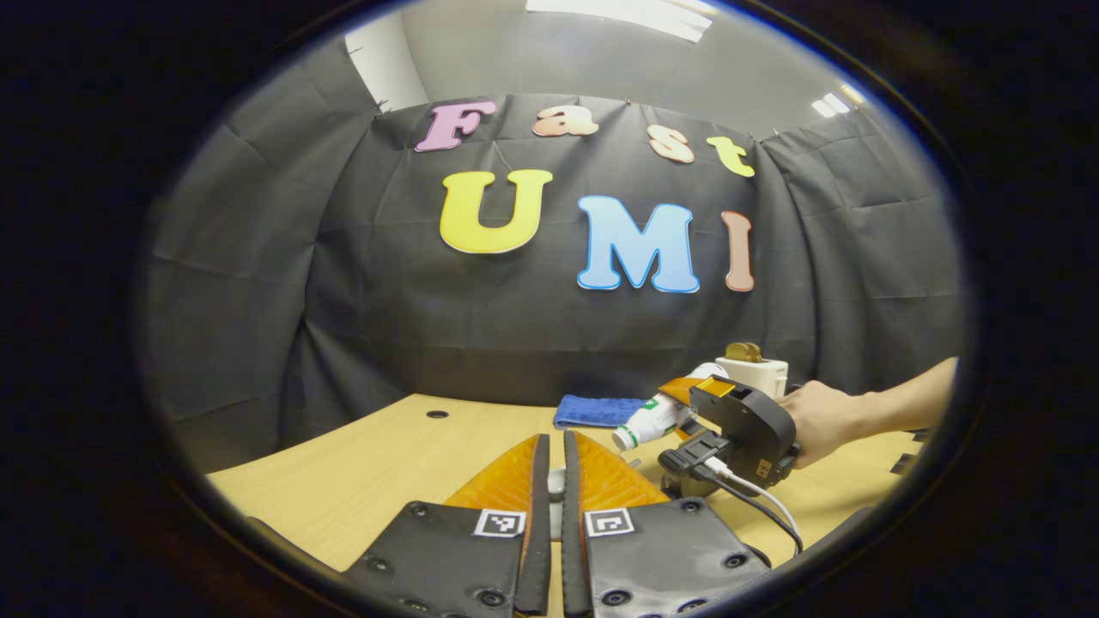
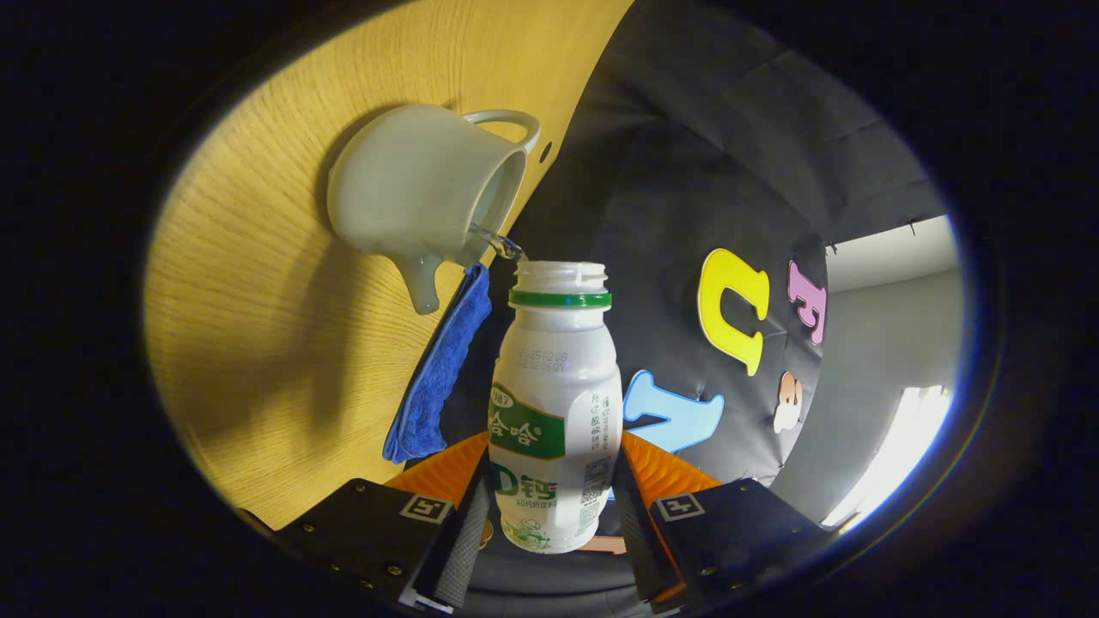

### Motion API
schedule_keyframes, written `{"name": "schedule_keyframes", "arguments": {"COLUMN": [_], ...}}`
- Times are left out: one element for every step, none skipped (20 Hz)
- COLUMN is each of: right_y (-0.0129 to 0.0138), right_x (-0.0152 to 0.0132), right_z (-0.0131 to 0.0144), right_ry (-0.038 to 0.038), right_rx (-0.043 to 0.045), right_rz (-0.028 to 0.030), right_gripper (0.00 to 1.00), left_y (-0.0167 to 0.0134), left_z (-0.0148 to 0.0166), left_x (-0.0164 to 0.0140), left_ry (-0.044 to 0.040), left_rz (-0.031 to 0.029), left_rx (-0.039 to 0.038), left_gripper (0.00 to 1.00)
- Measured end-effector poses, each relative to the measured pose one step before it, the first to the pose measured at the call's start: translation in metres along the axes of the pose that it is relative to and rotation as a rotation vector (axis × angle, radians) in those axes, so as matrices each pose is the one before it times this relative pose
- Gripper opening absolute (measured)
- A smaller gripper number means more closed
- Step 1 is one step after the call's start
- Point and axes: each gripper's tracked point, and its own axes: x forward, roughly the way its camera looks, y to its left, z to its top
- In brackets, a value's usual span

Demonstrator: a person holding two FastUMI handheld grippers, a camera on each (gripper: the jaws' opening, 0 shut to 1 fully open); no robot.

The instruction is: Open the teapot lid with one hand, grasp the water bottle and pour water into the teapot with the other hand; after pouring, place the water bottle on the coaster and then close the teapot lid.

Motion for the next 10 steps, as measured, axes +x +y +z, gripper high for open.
{"name": "schedule_keyframes", "arguments": {"right_y": [-0.00030,-0.00127,-0.00205,-0.00140,-0.00146,-0.00209,-0.00331,-0.00210,-0.00189,-0.00100], "right_x": [0.00130,0.00031,0.00031,0.00101,0.00042,0.00101,0.00137,0.00132,0.00207,0.00047], "right_z": [0.00153,0.00068,0.00155,0.00054,0.00123,0.00137,-0.00044,-0.00094,-0.00046,0.00025], "right_ry": [-0.00608,-0.00298,-0.00325,-0.00048,-0.00493,-0.00101,-0.00280,-0.00139,-0.00217,-0.00236], "right_rx": [-0.00841,-0.01244,-0.01118,-0.00485,-0.00439,-0.00577,-0.00505,-0.00432,-0.00328,-0.00173], "right_rz": [-0.00185,-0.00517,-0.00709,-0.00654,-0.00180,-0.00665,-0.00363,-0.00565,-0.00292,-0.00374], "right_gripper": [0.71,0.71,0.71,0.71,0.71,0.71,0.71,0.71,0.71,0.71], "left_y": [0.00093,0.00032,0.00056,-0.00041,-0.00070,-0.00023,-0.00071,0.00010,-0.00017,-0.00042], "left_z": [0.00016,-0.00057,0.00110,-0.00041,-0.00039,-0.00084,-0.00066,-0.00017,0.00060,-0.00081], "left_x": [0.00008,0.00096,-0.00044,-0.00038,0.00036,-0.00036,-0.00035,-0.00027,0.00074,0.00040], "left_ry": [0.00150,0.00052,-0.00007,0.00006,0.00109,0.00105,0.00221,0.00235,0.00051,0.00008], "left_rz": [0.00109,0.00165,-0.00032,-0.00119,0.00069,-0.00128,-0.00249,-0.00094,-0.00072,-0.00035], "left_rx": [0.00005,-0.00070,-0.00059,0.00102,0.00267,0.00153,0.00073,0.00133,0.00132,0.00016], "left_gripper": [0.15,0.15,0.12,0.15,0.15,0.16,0.15,0.15,0.15,0.15]}}
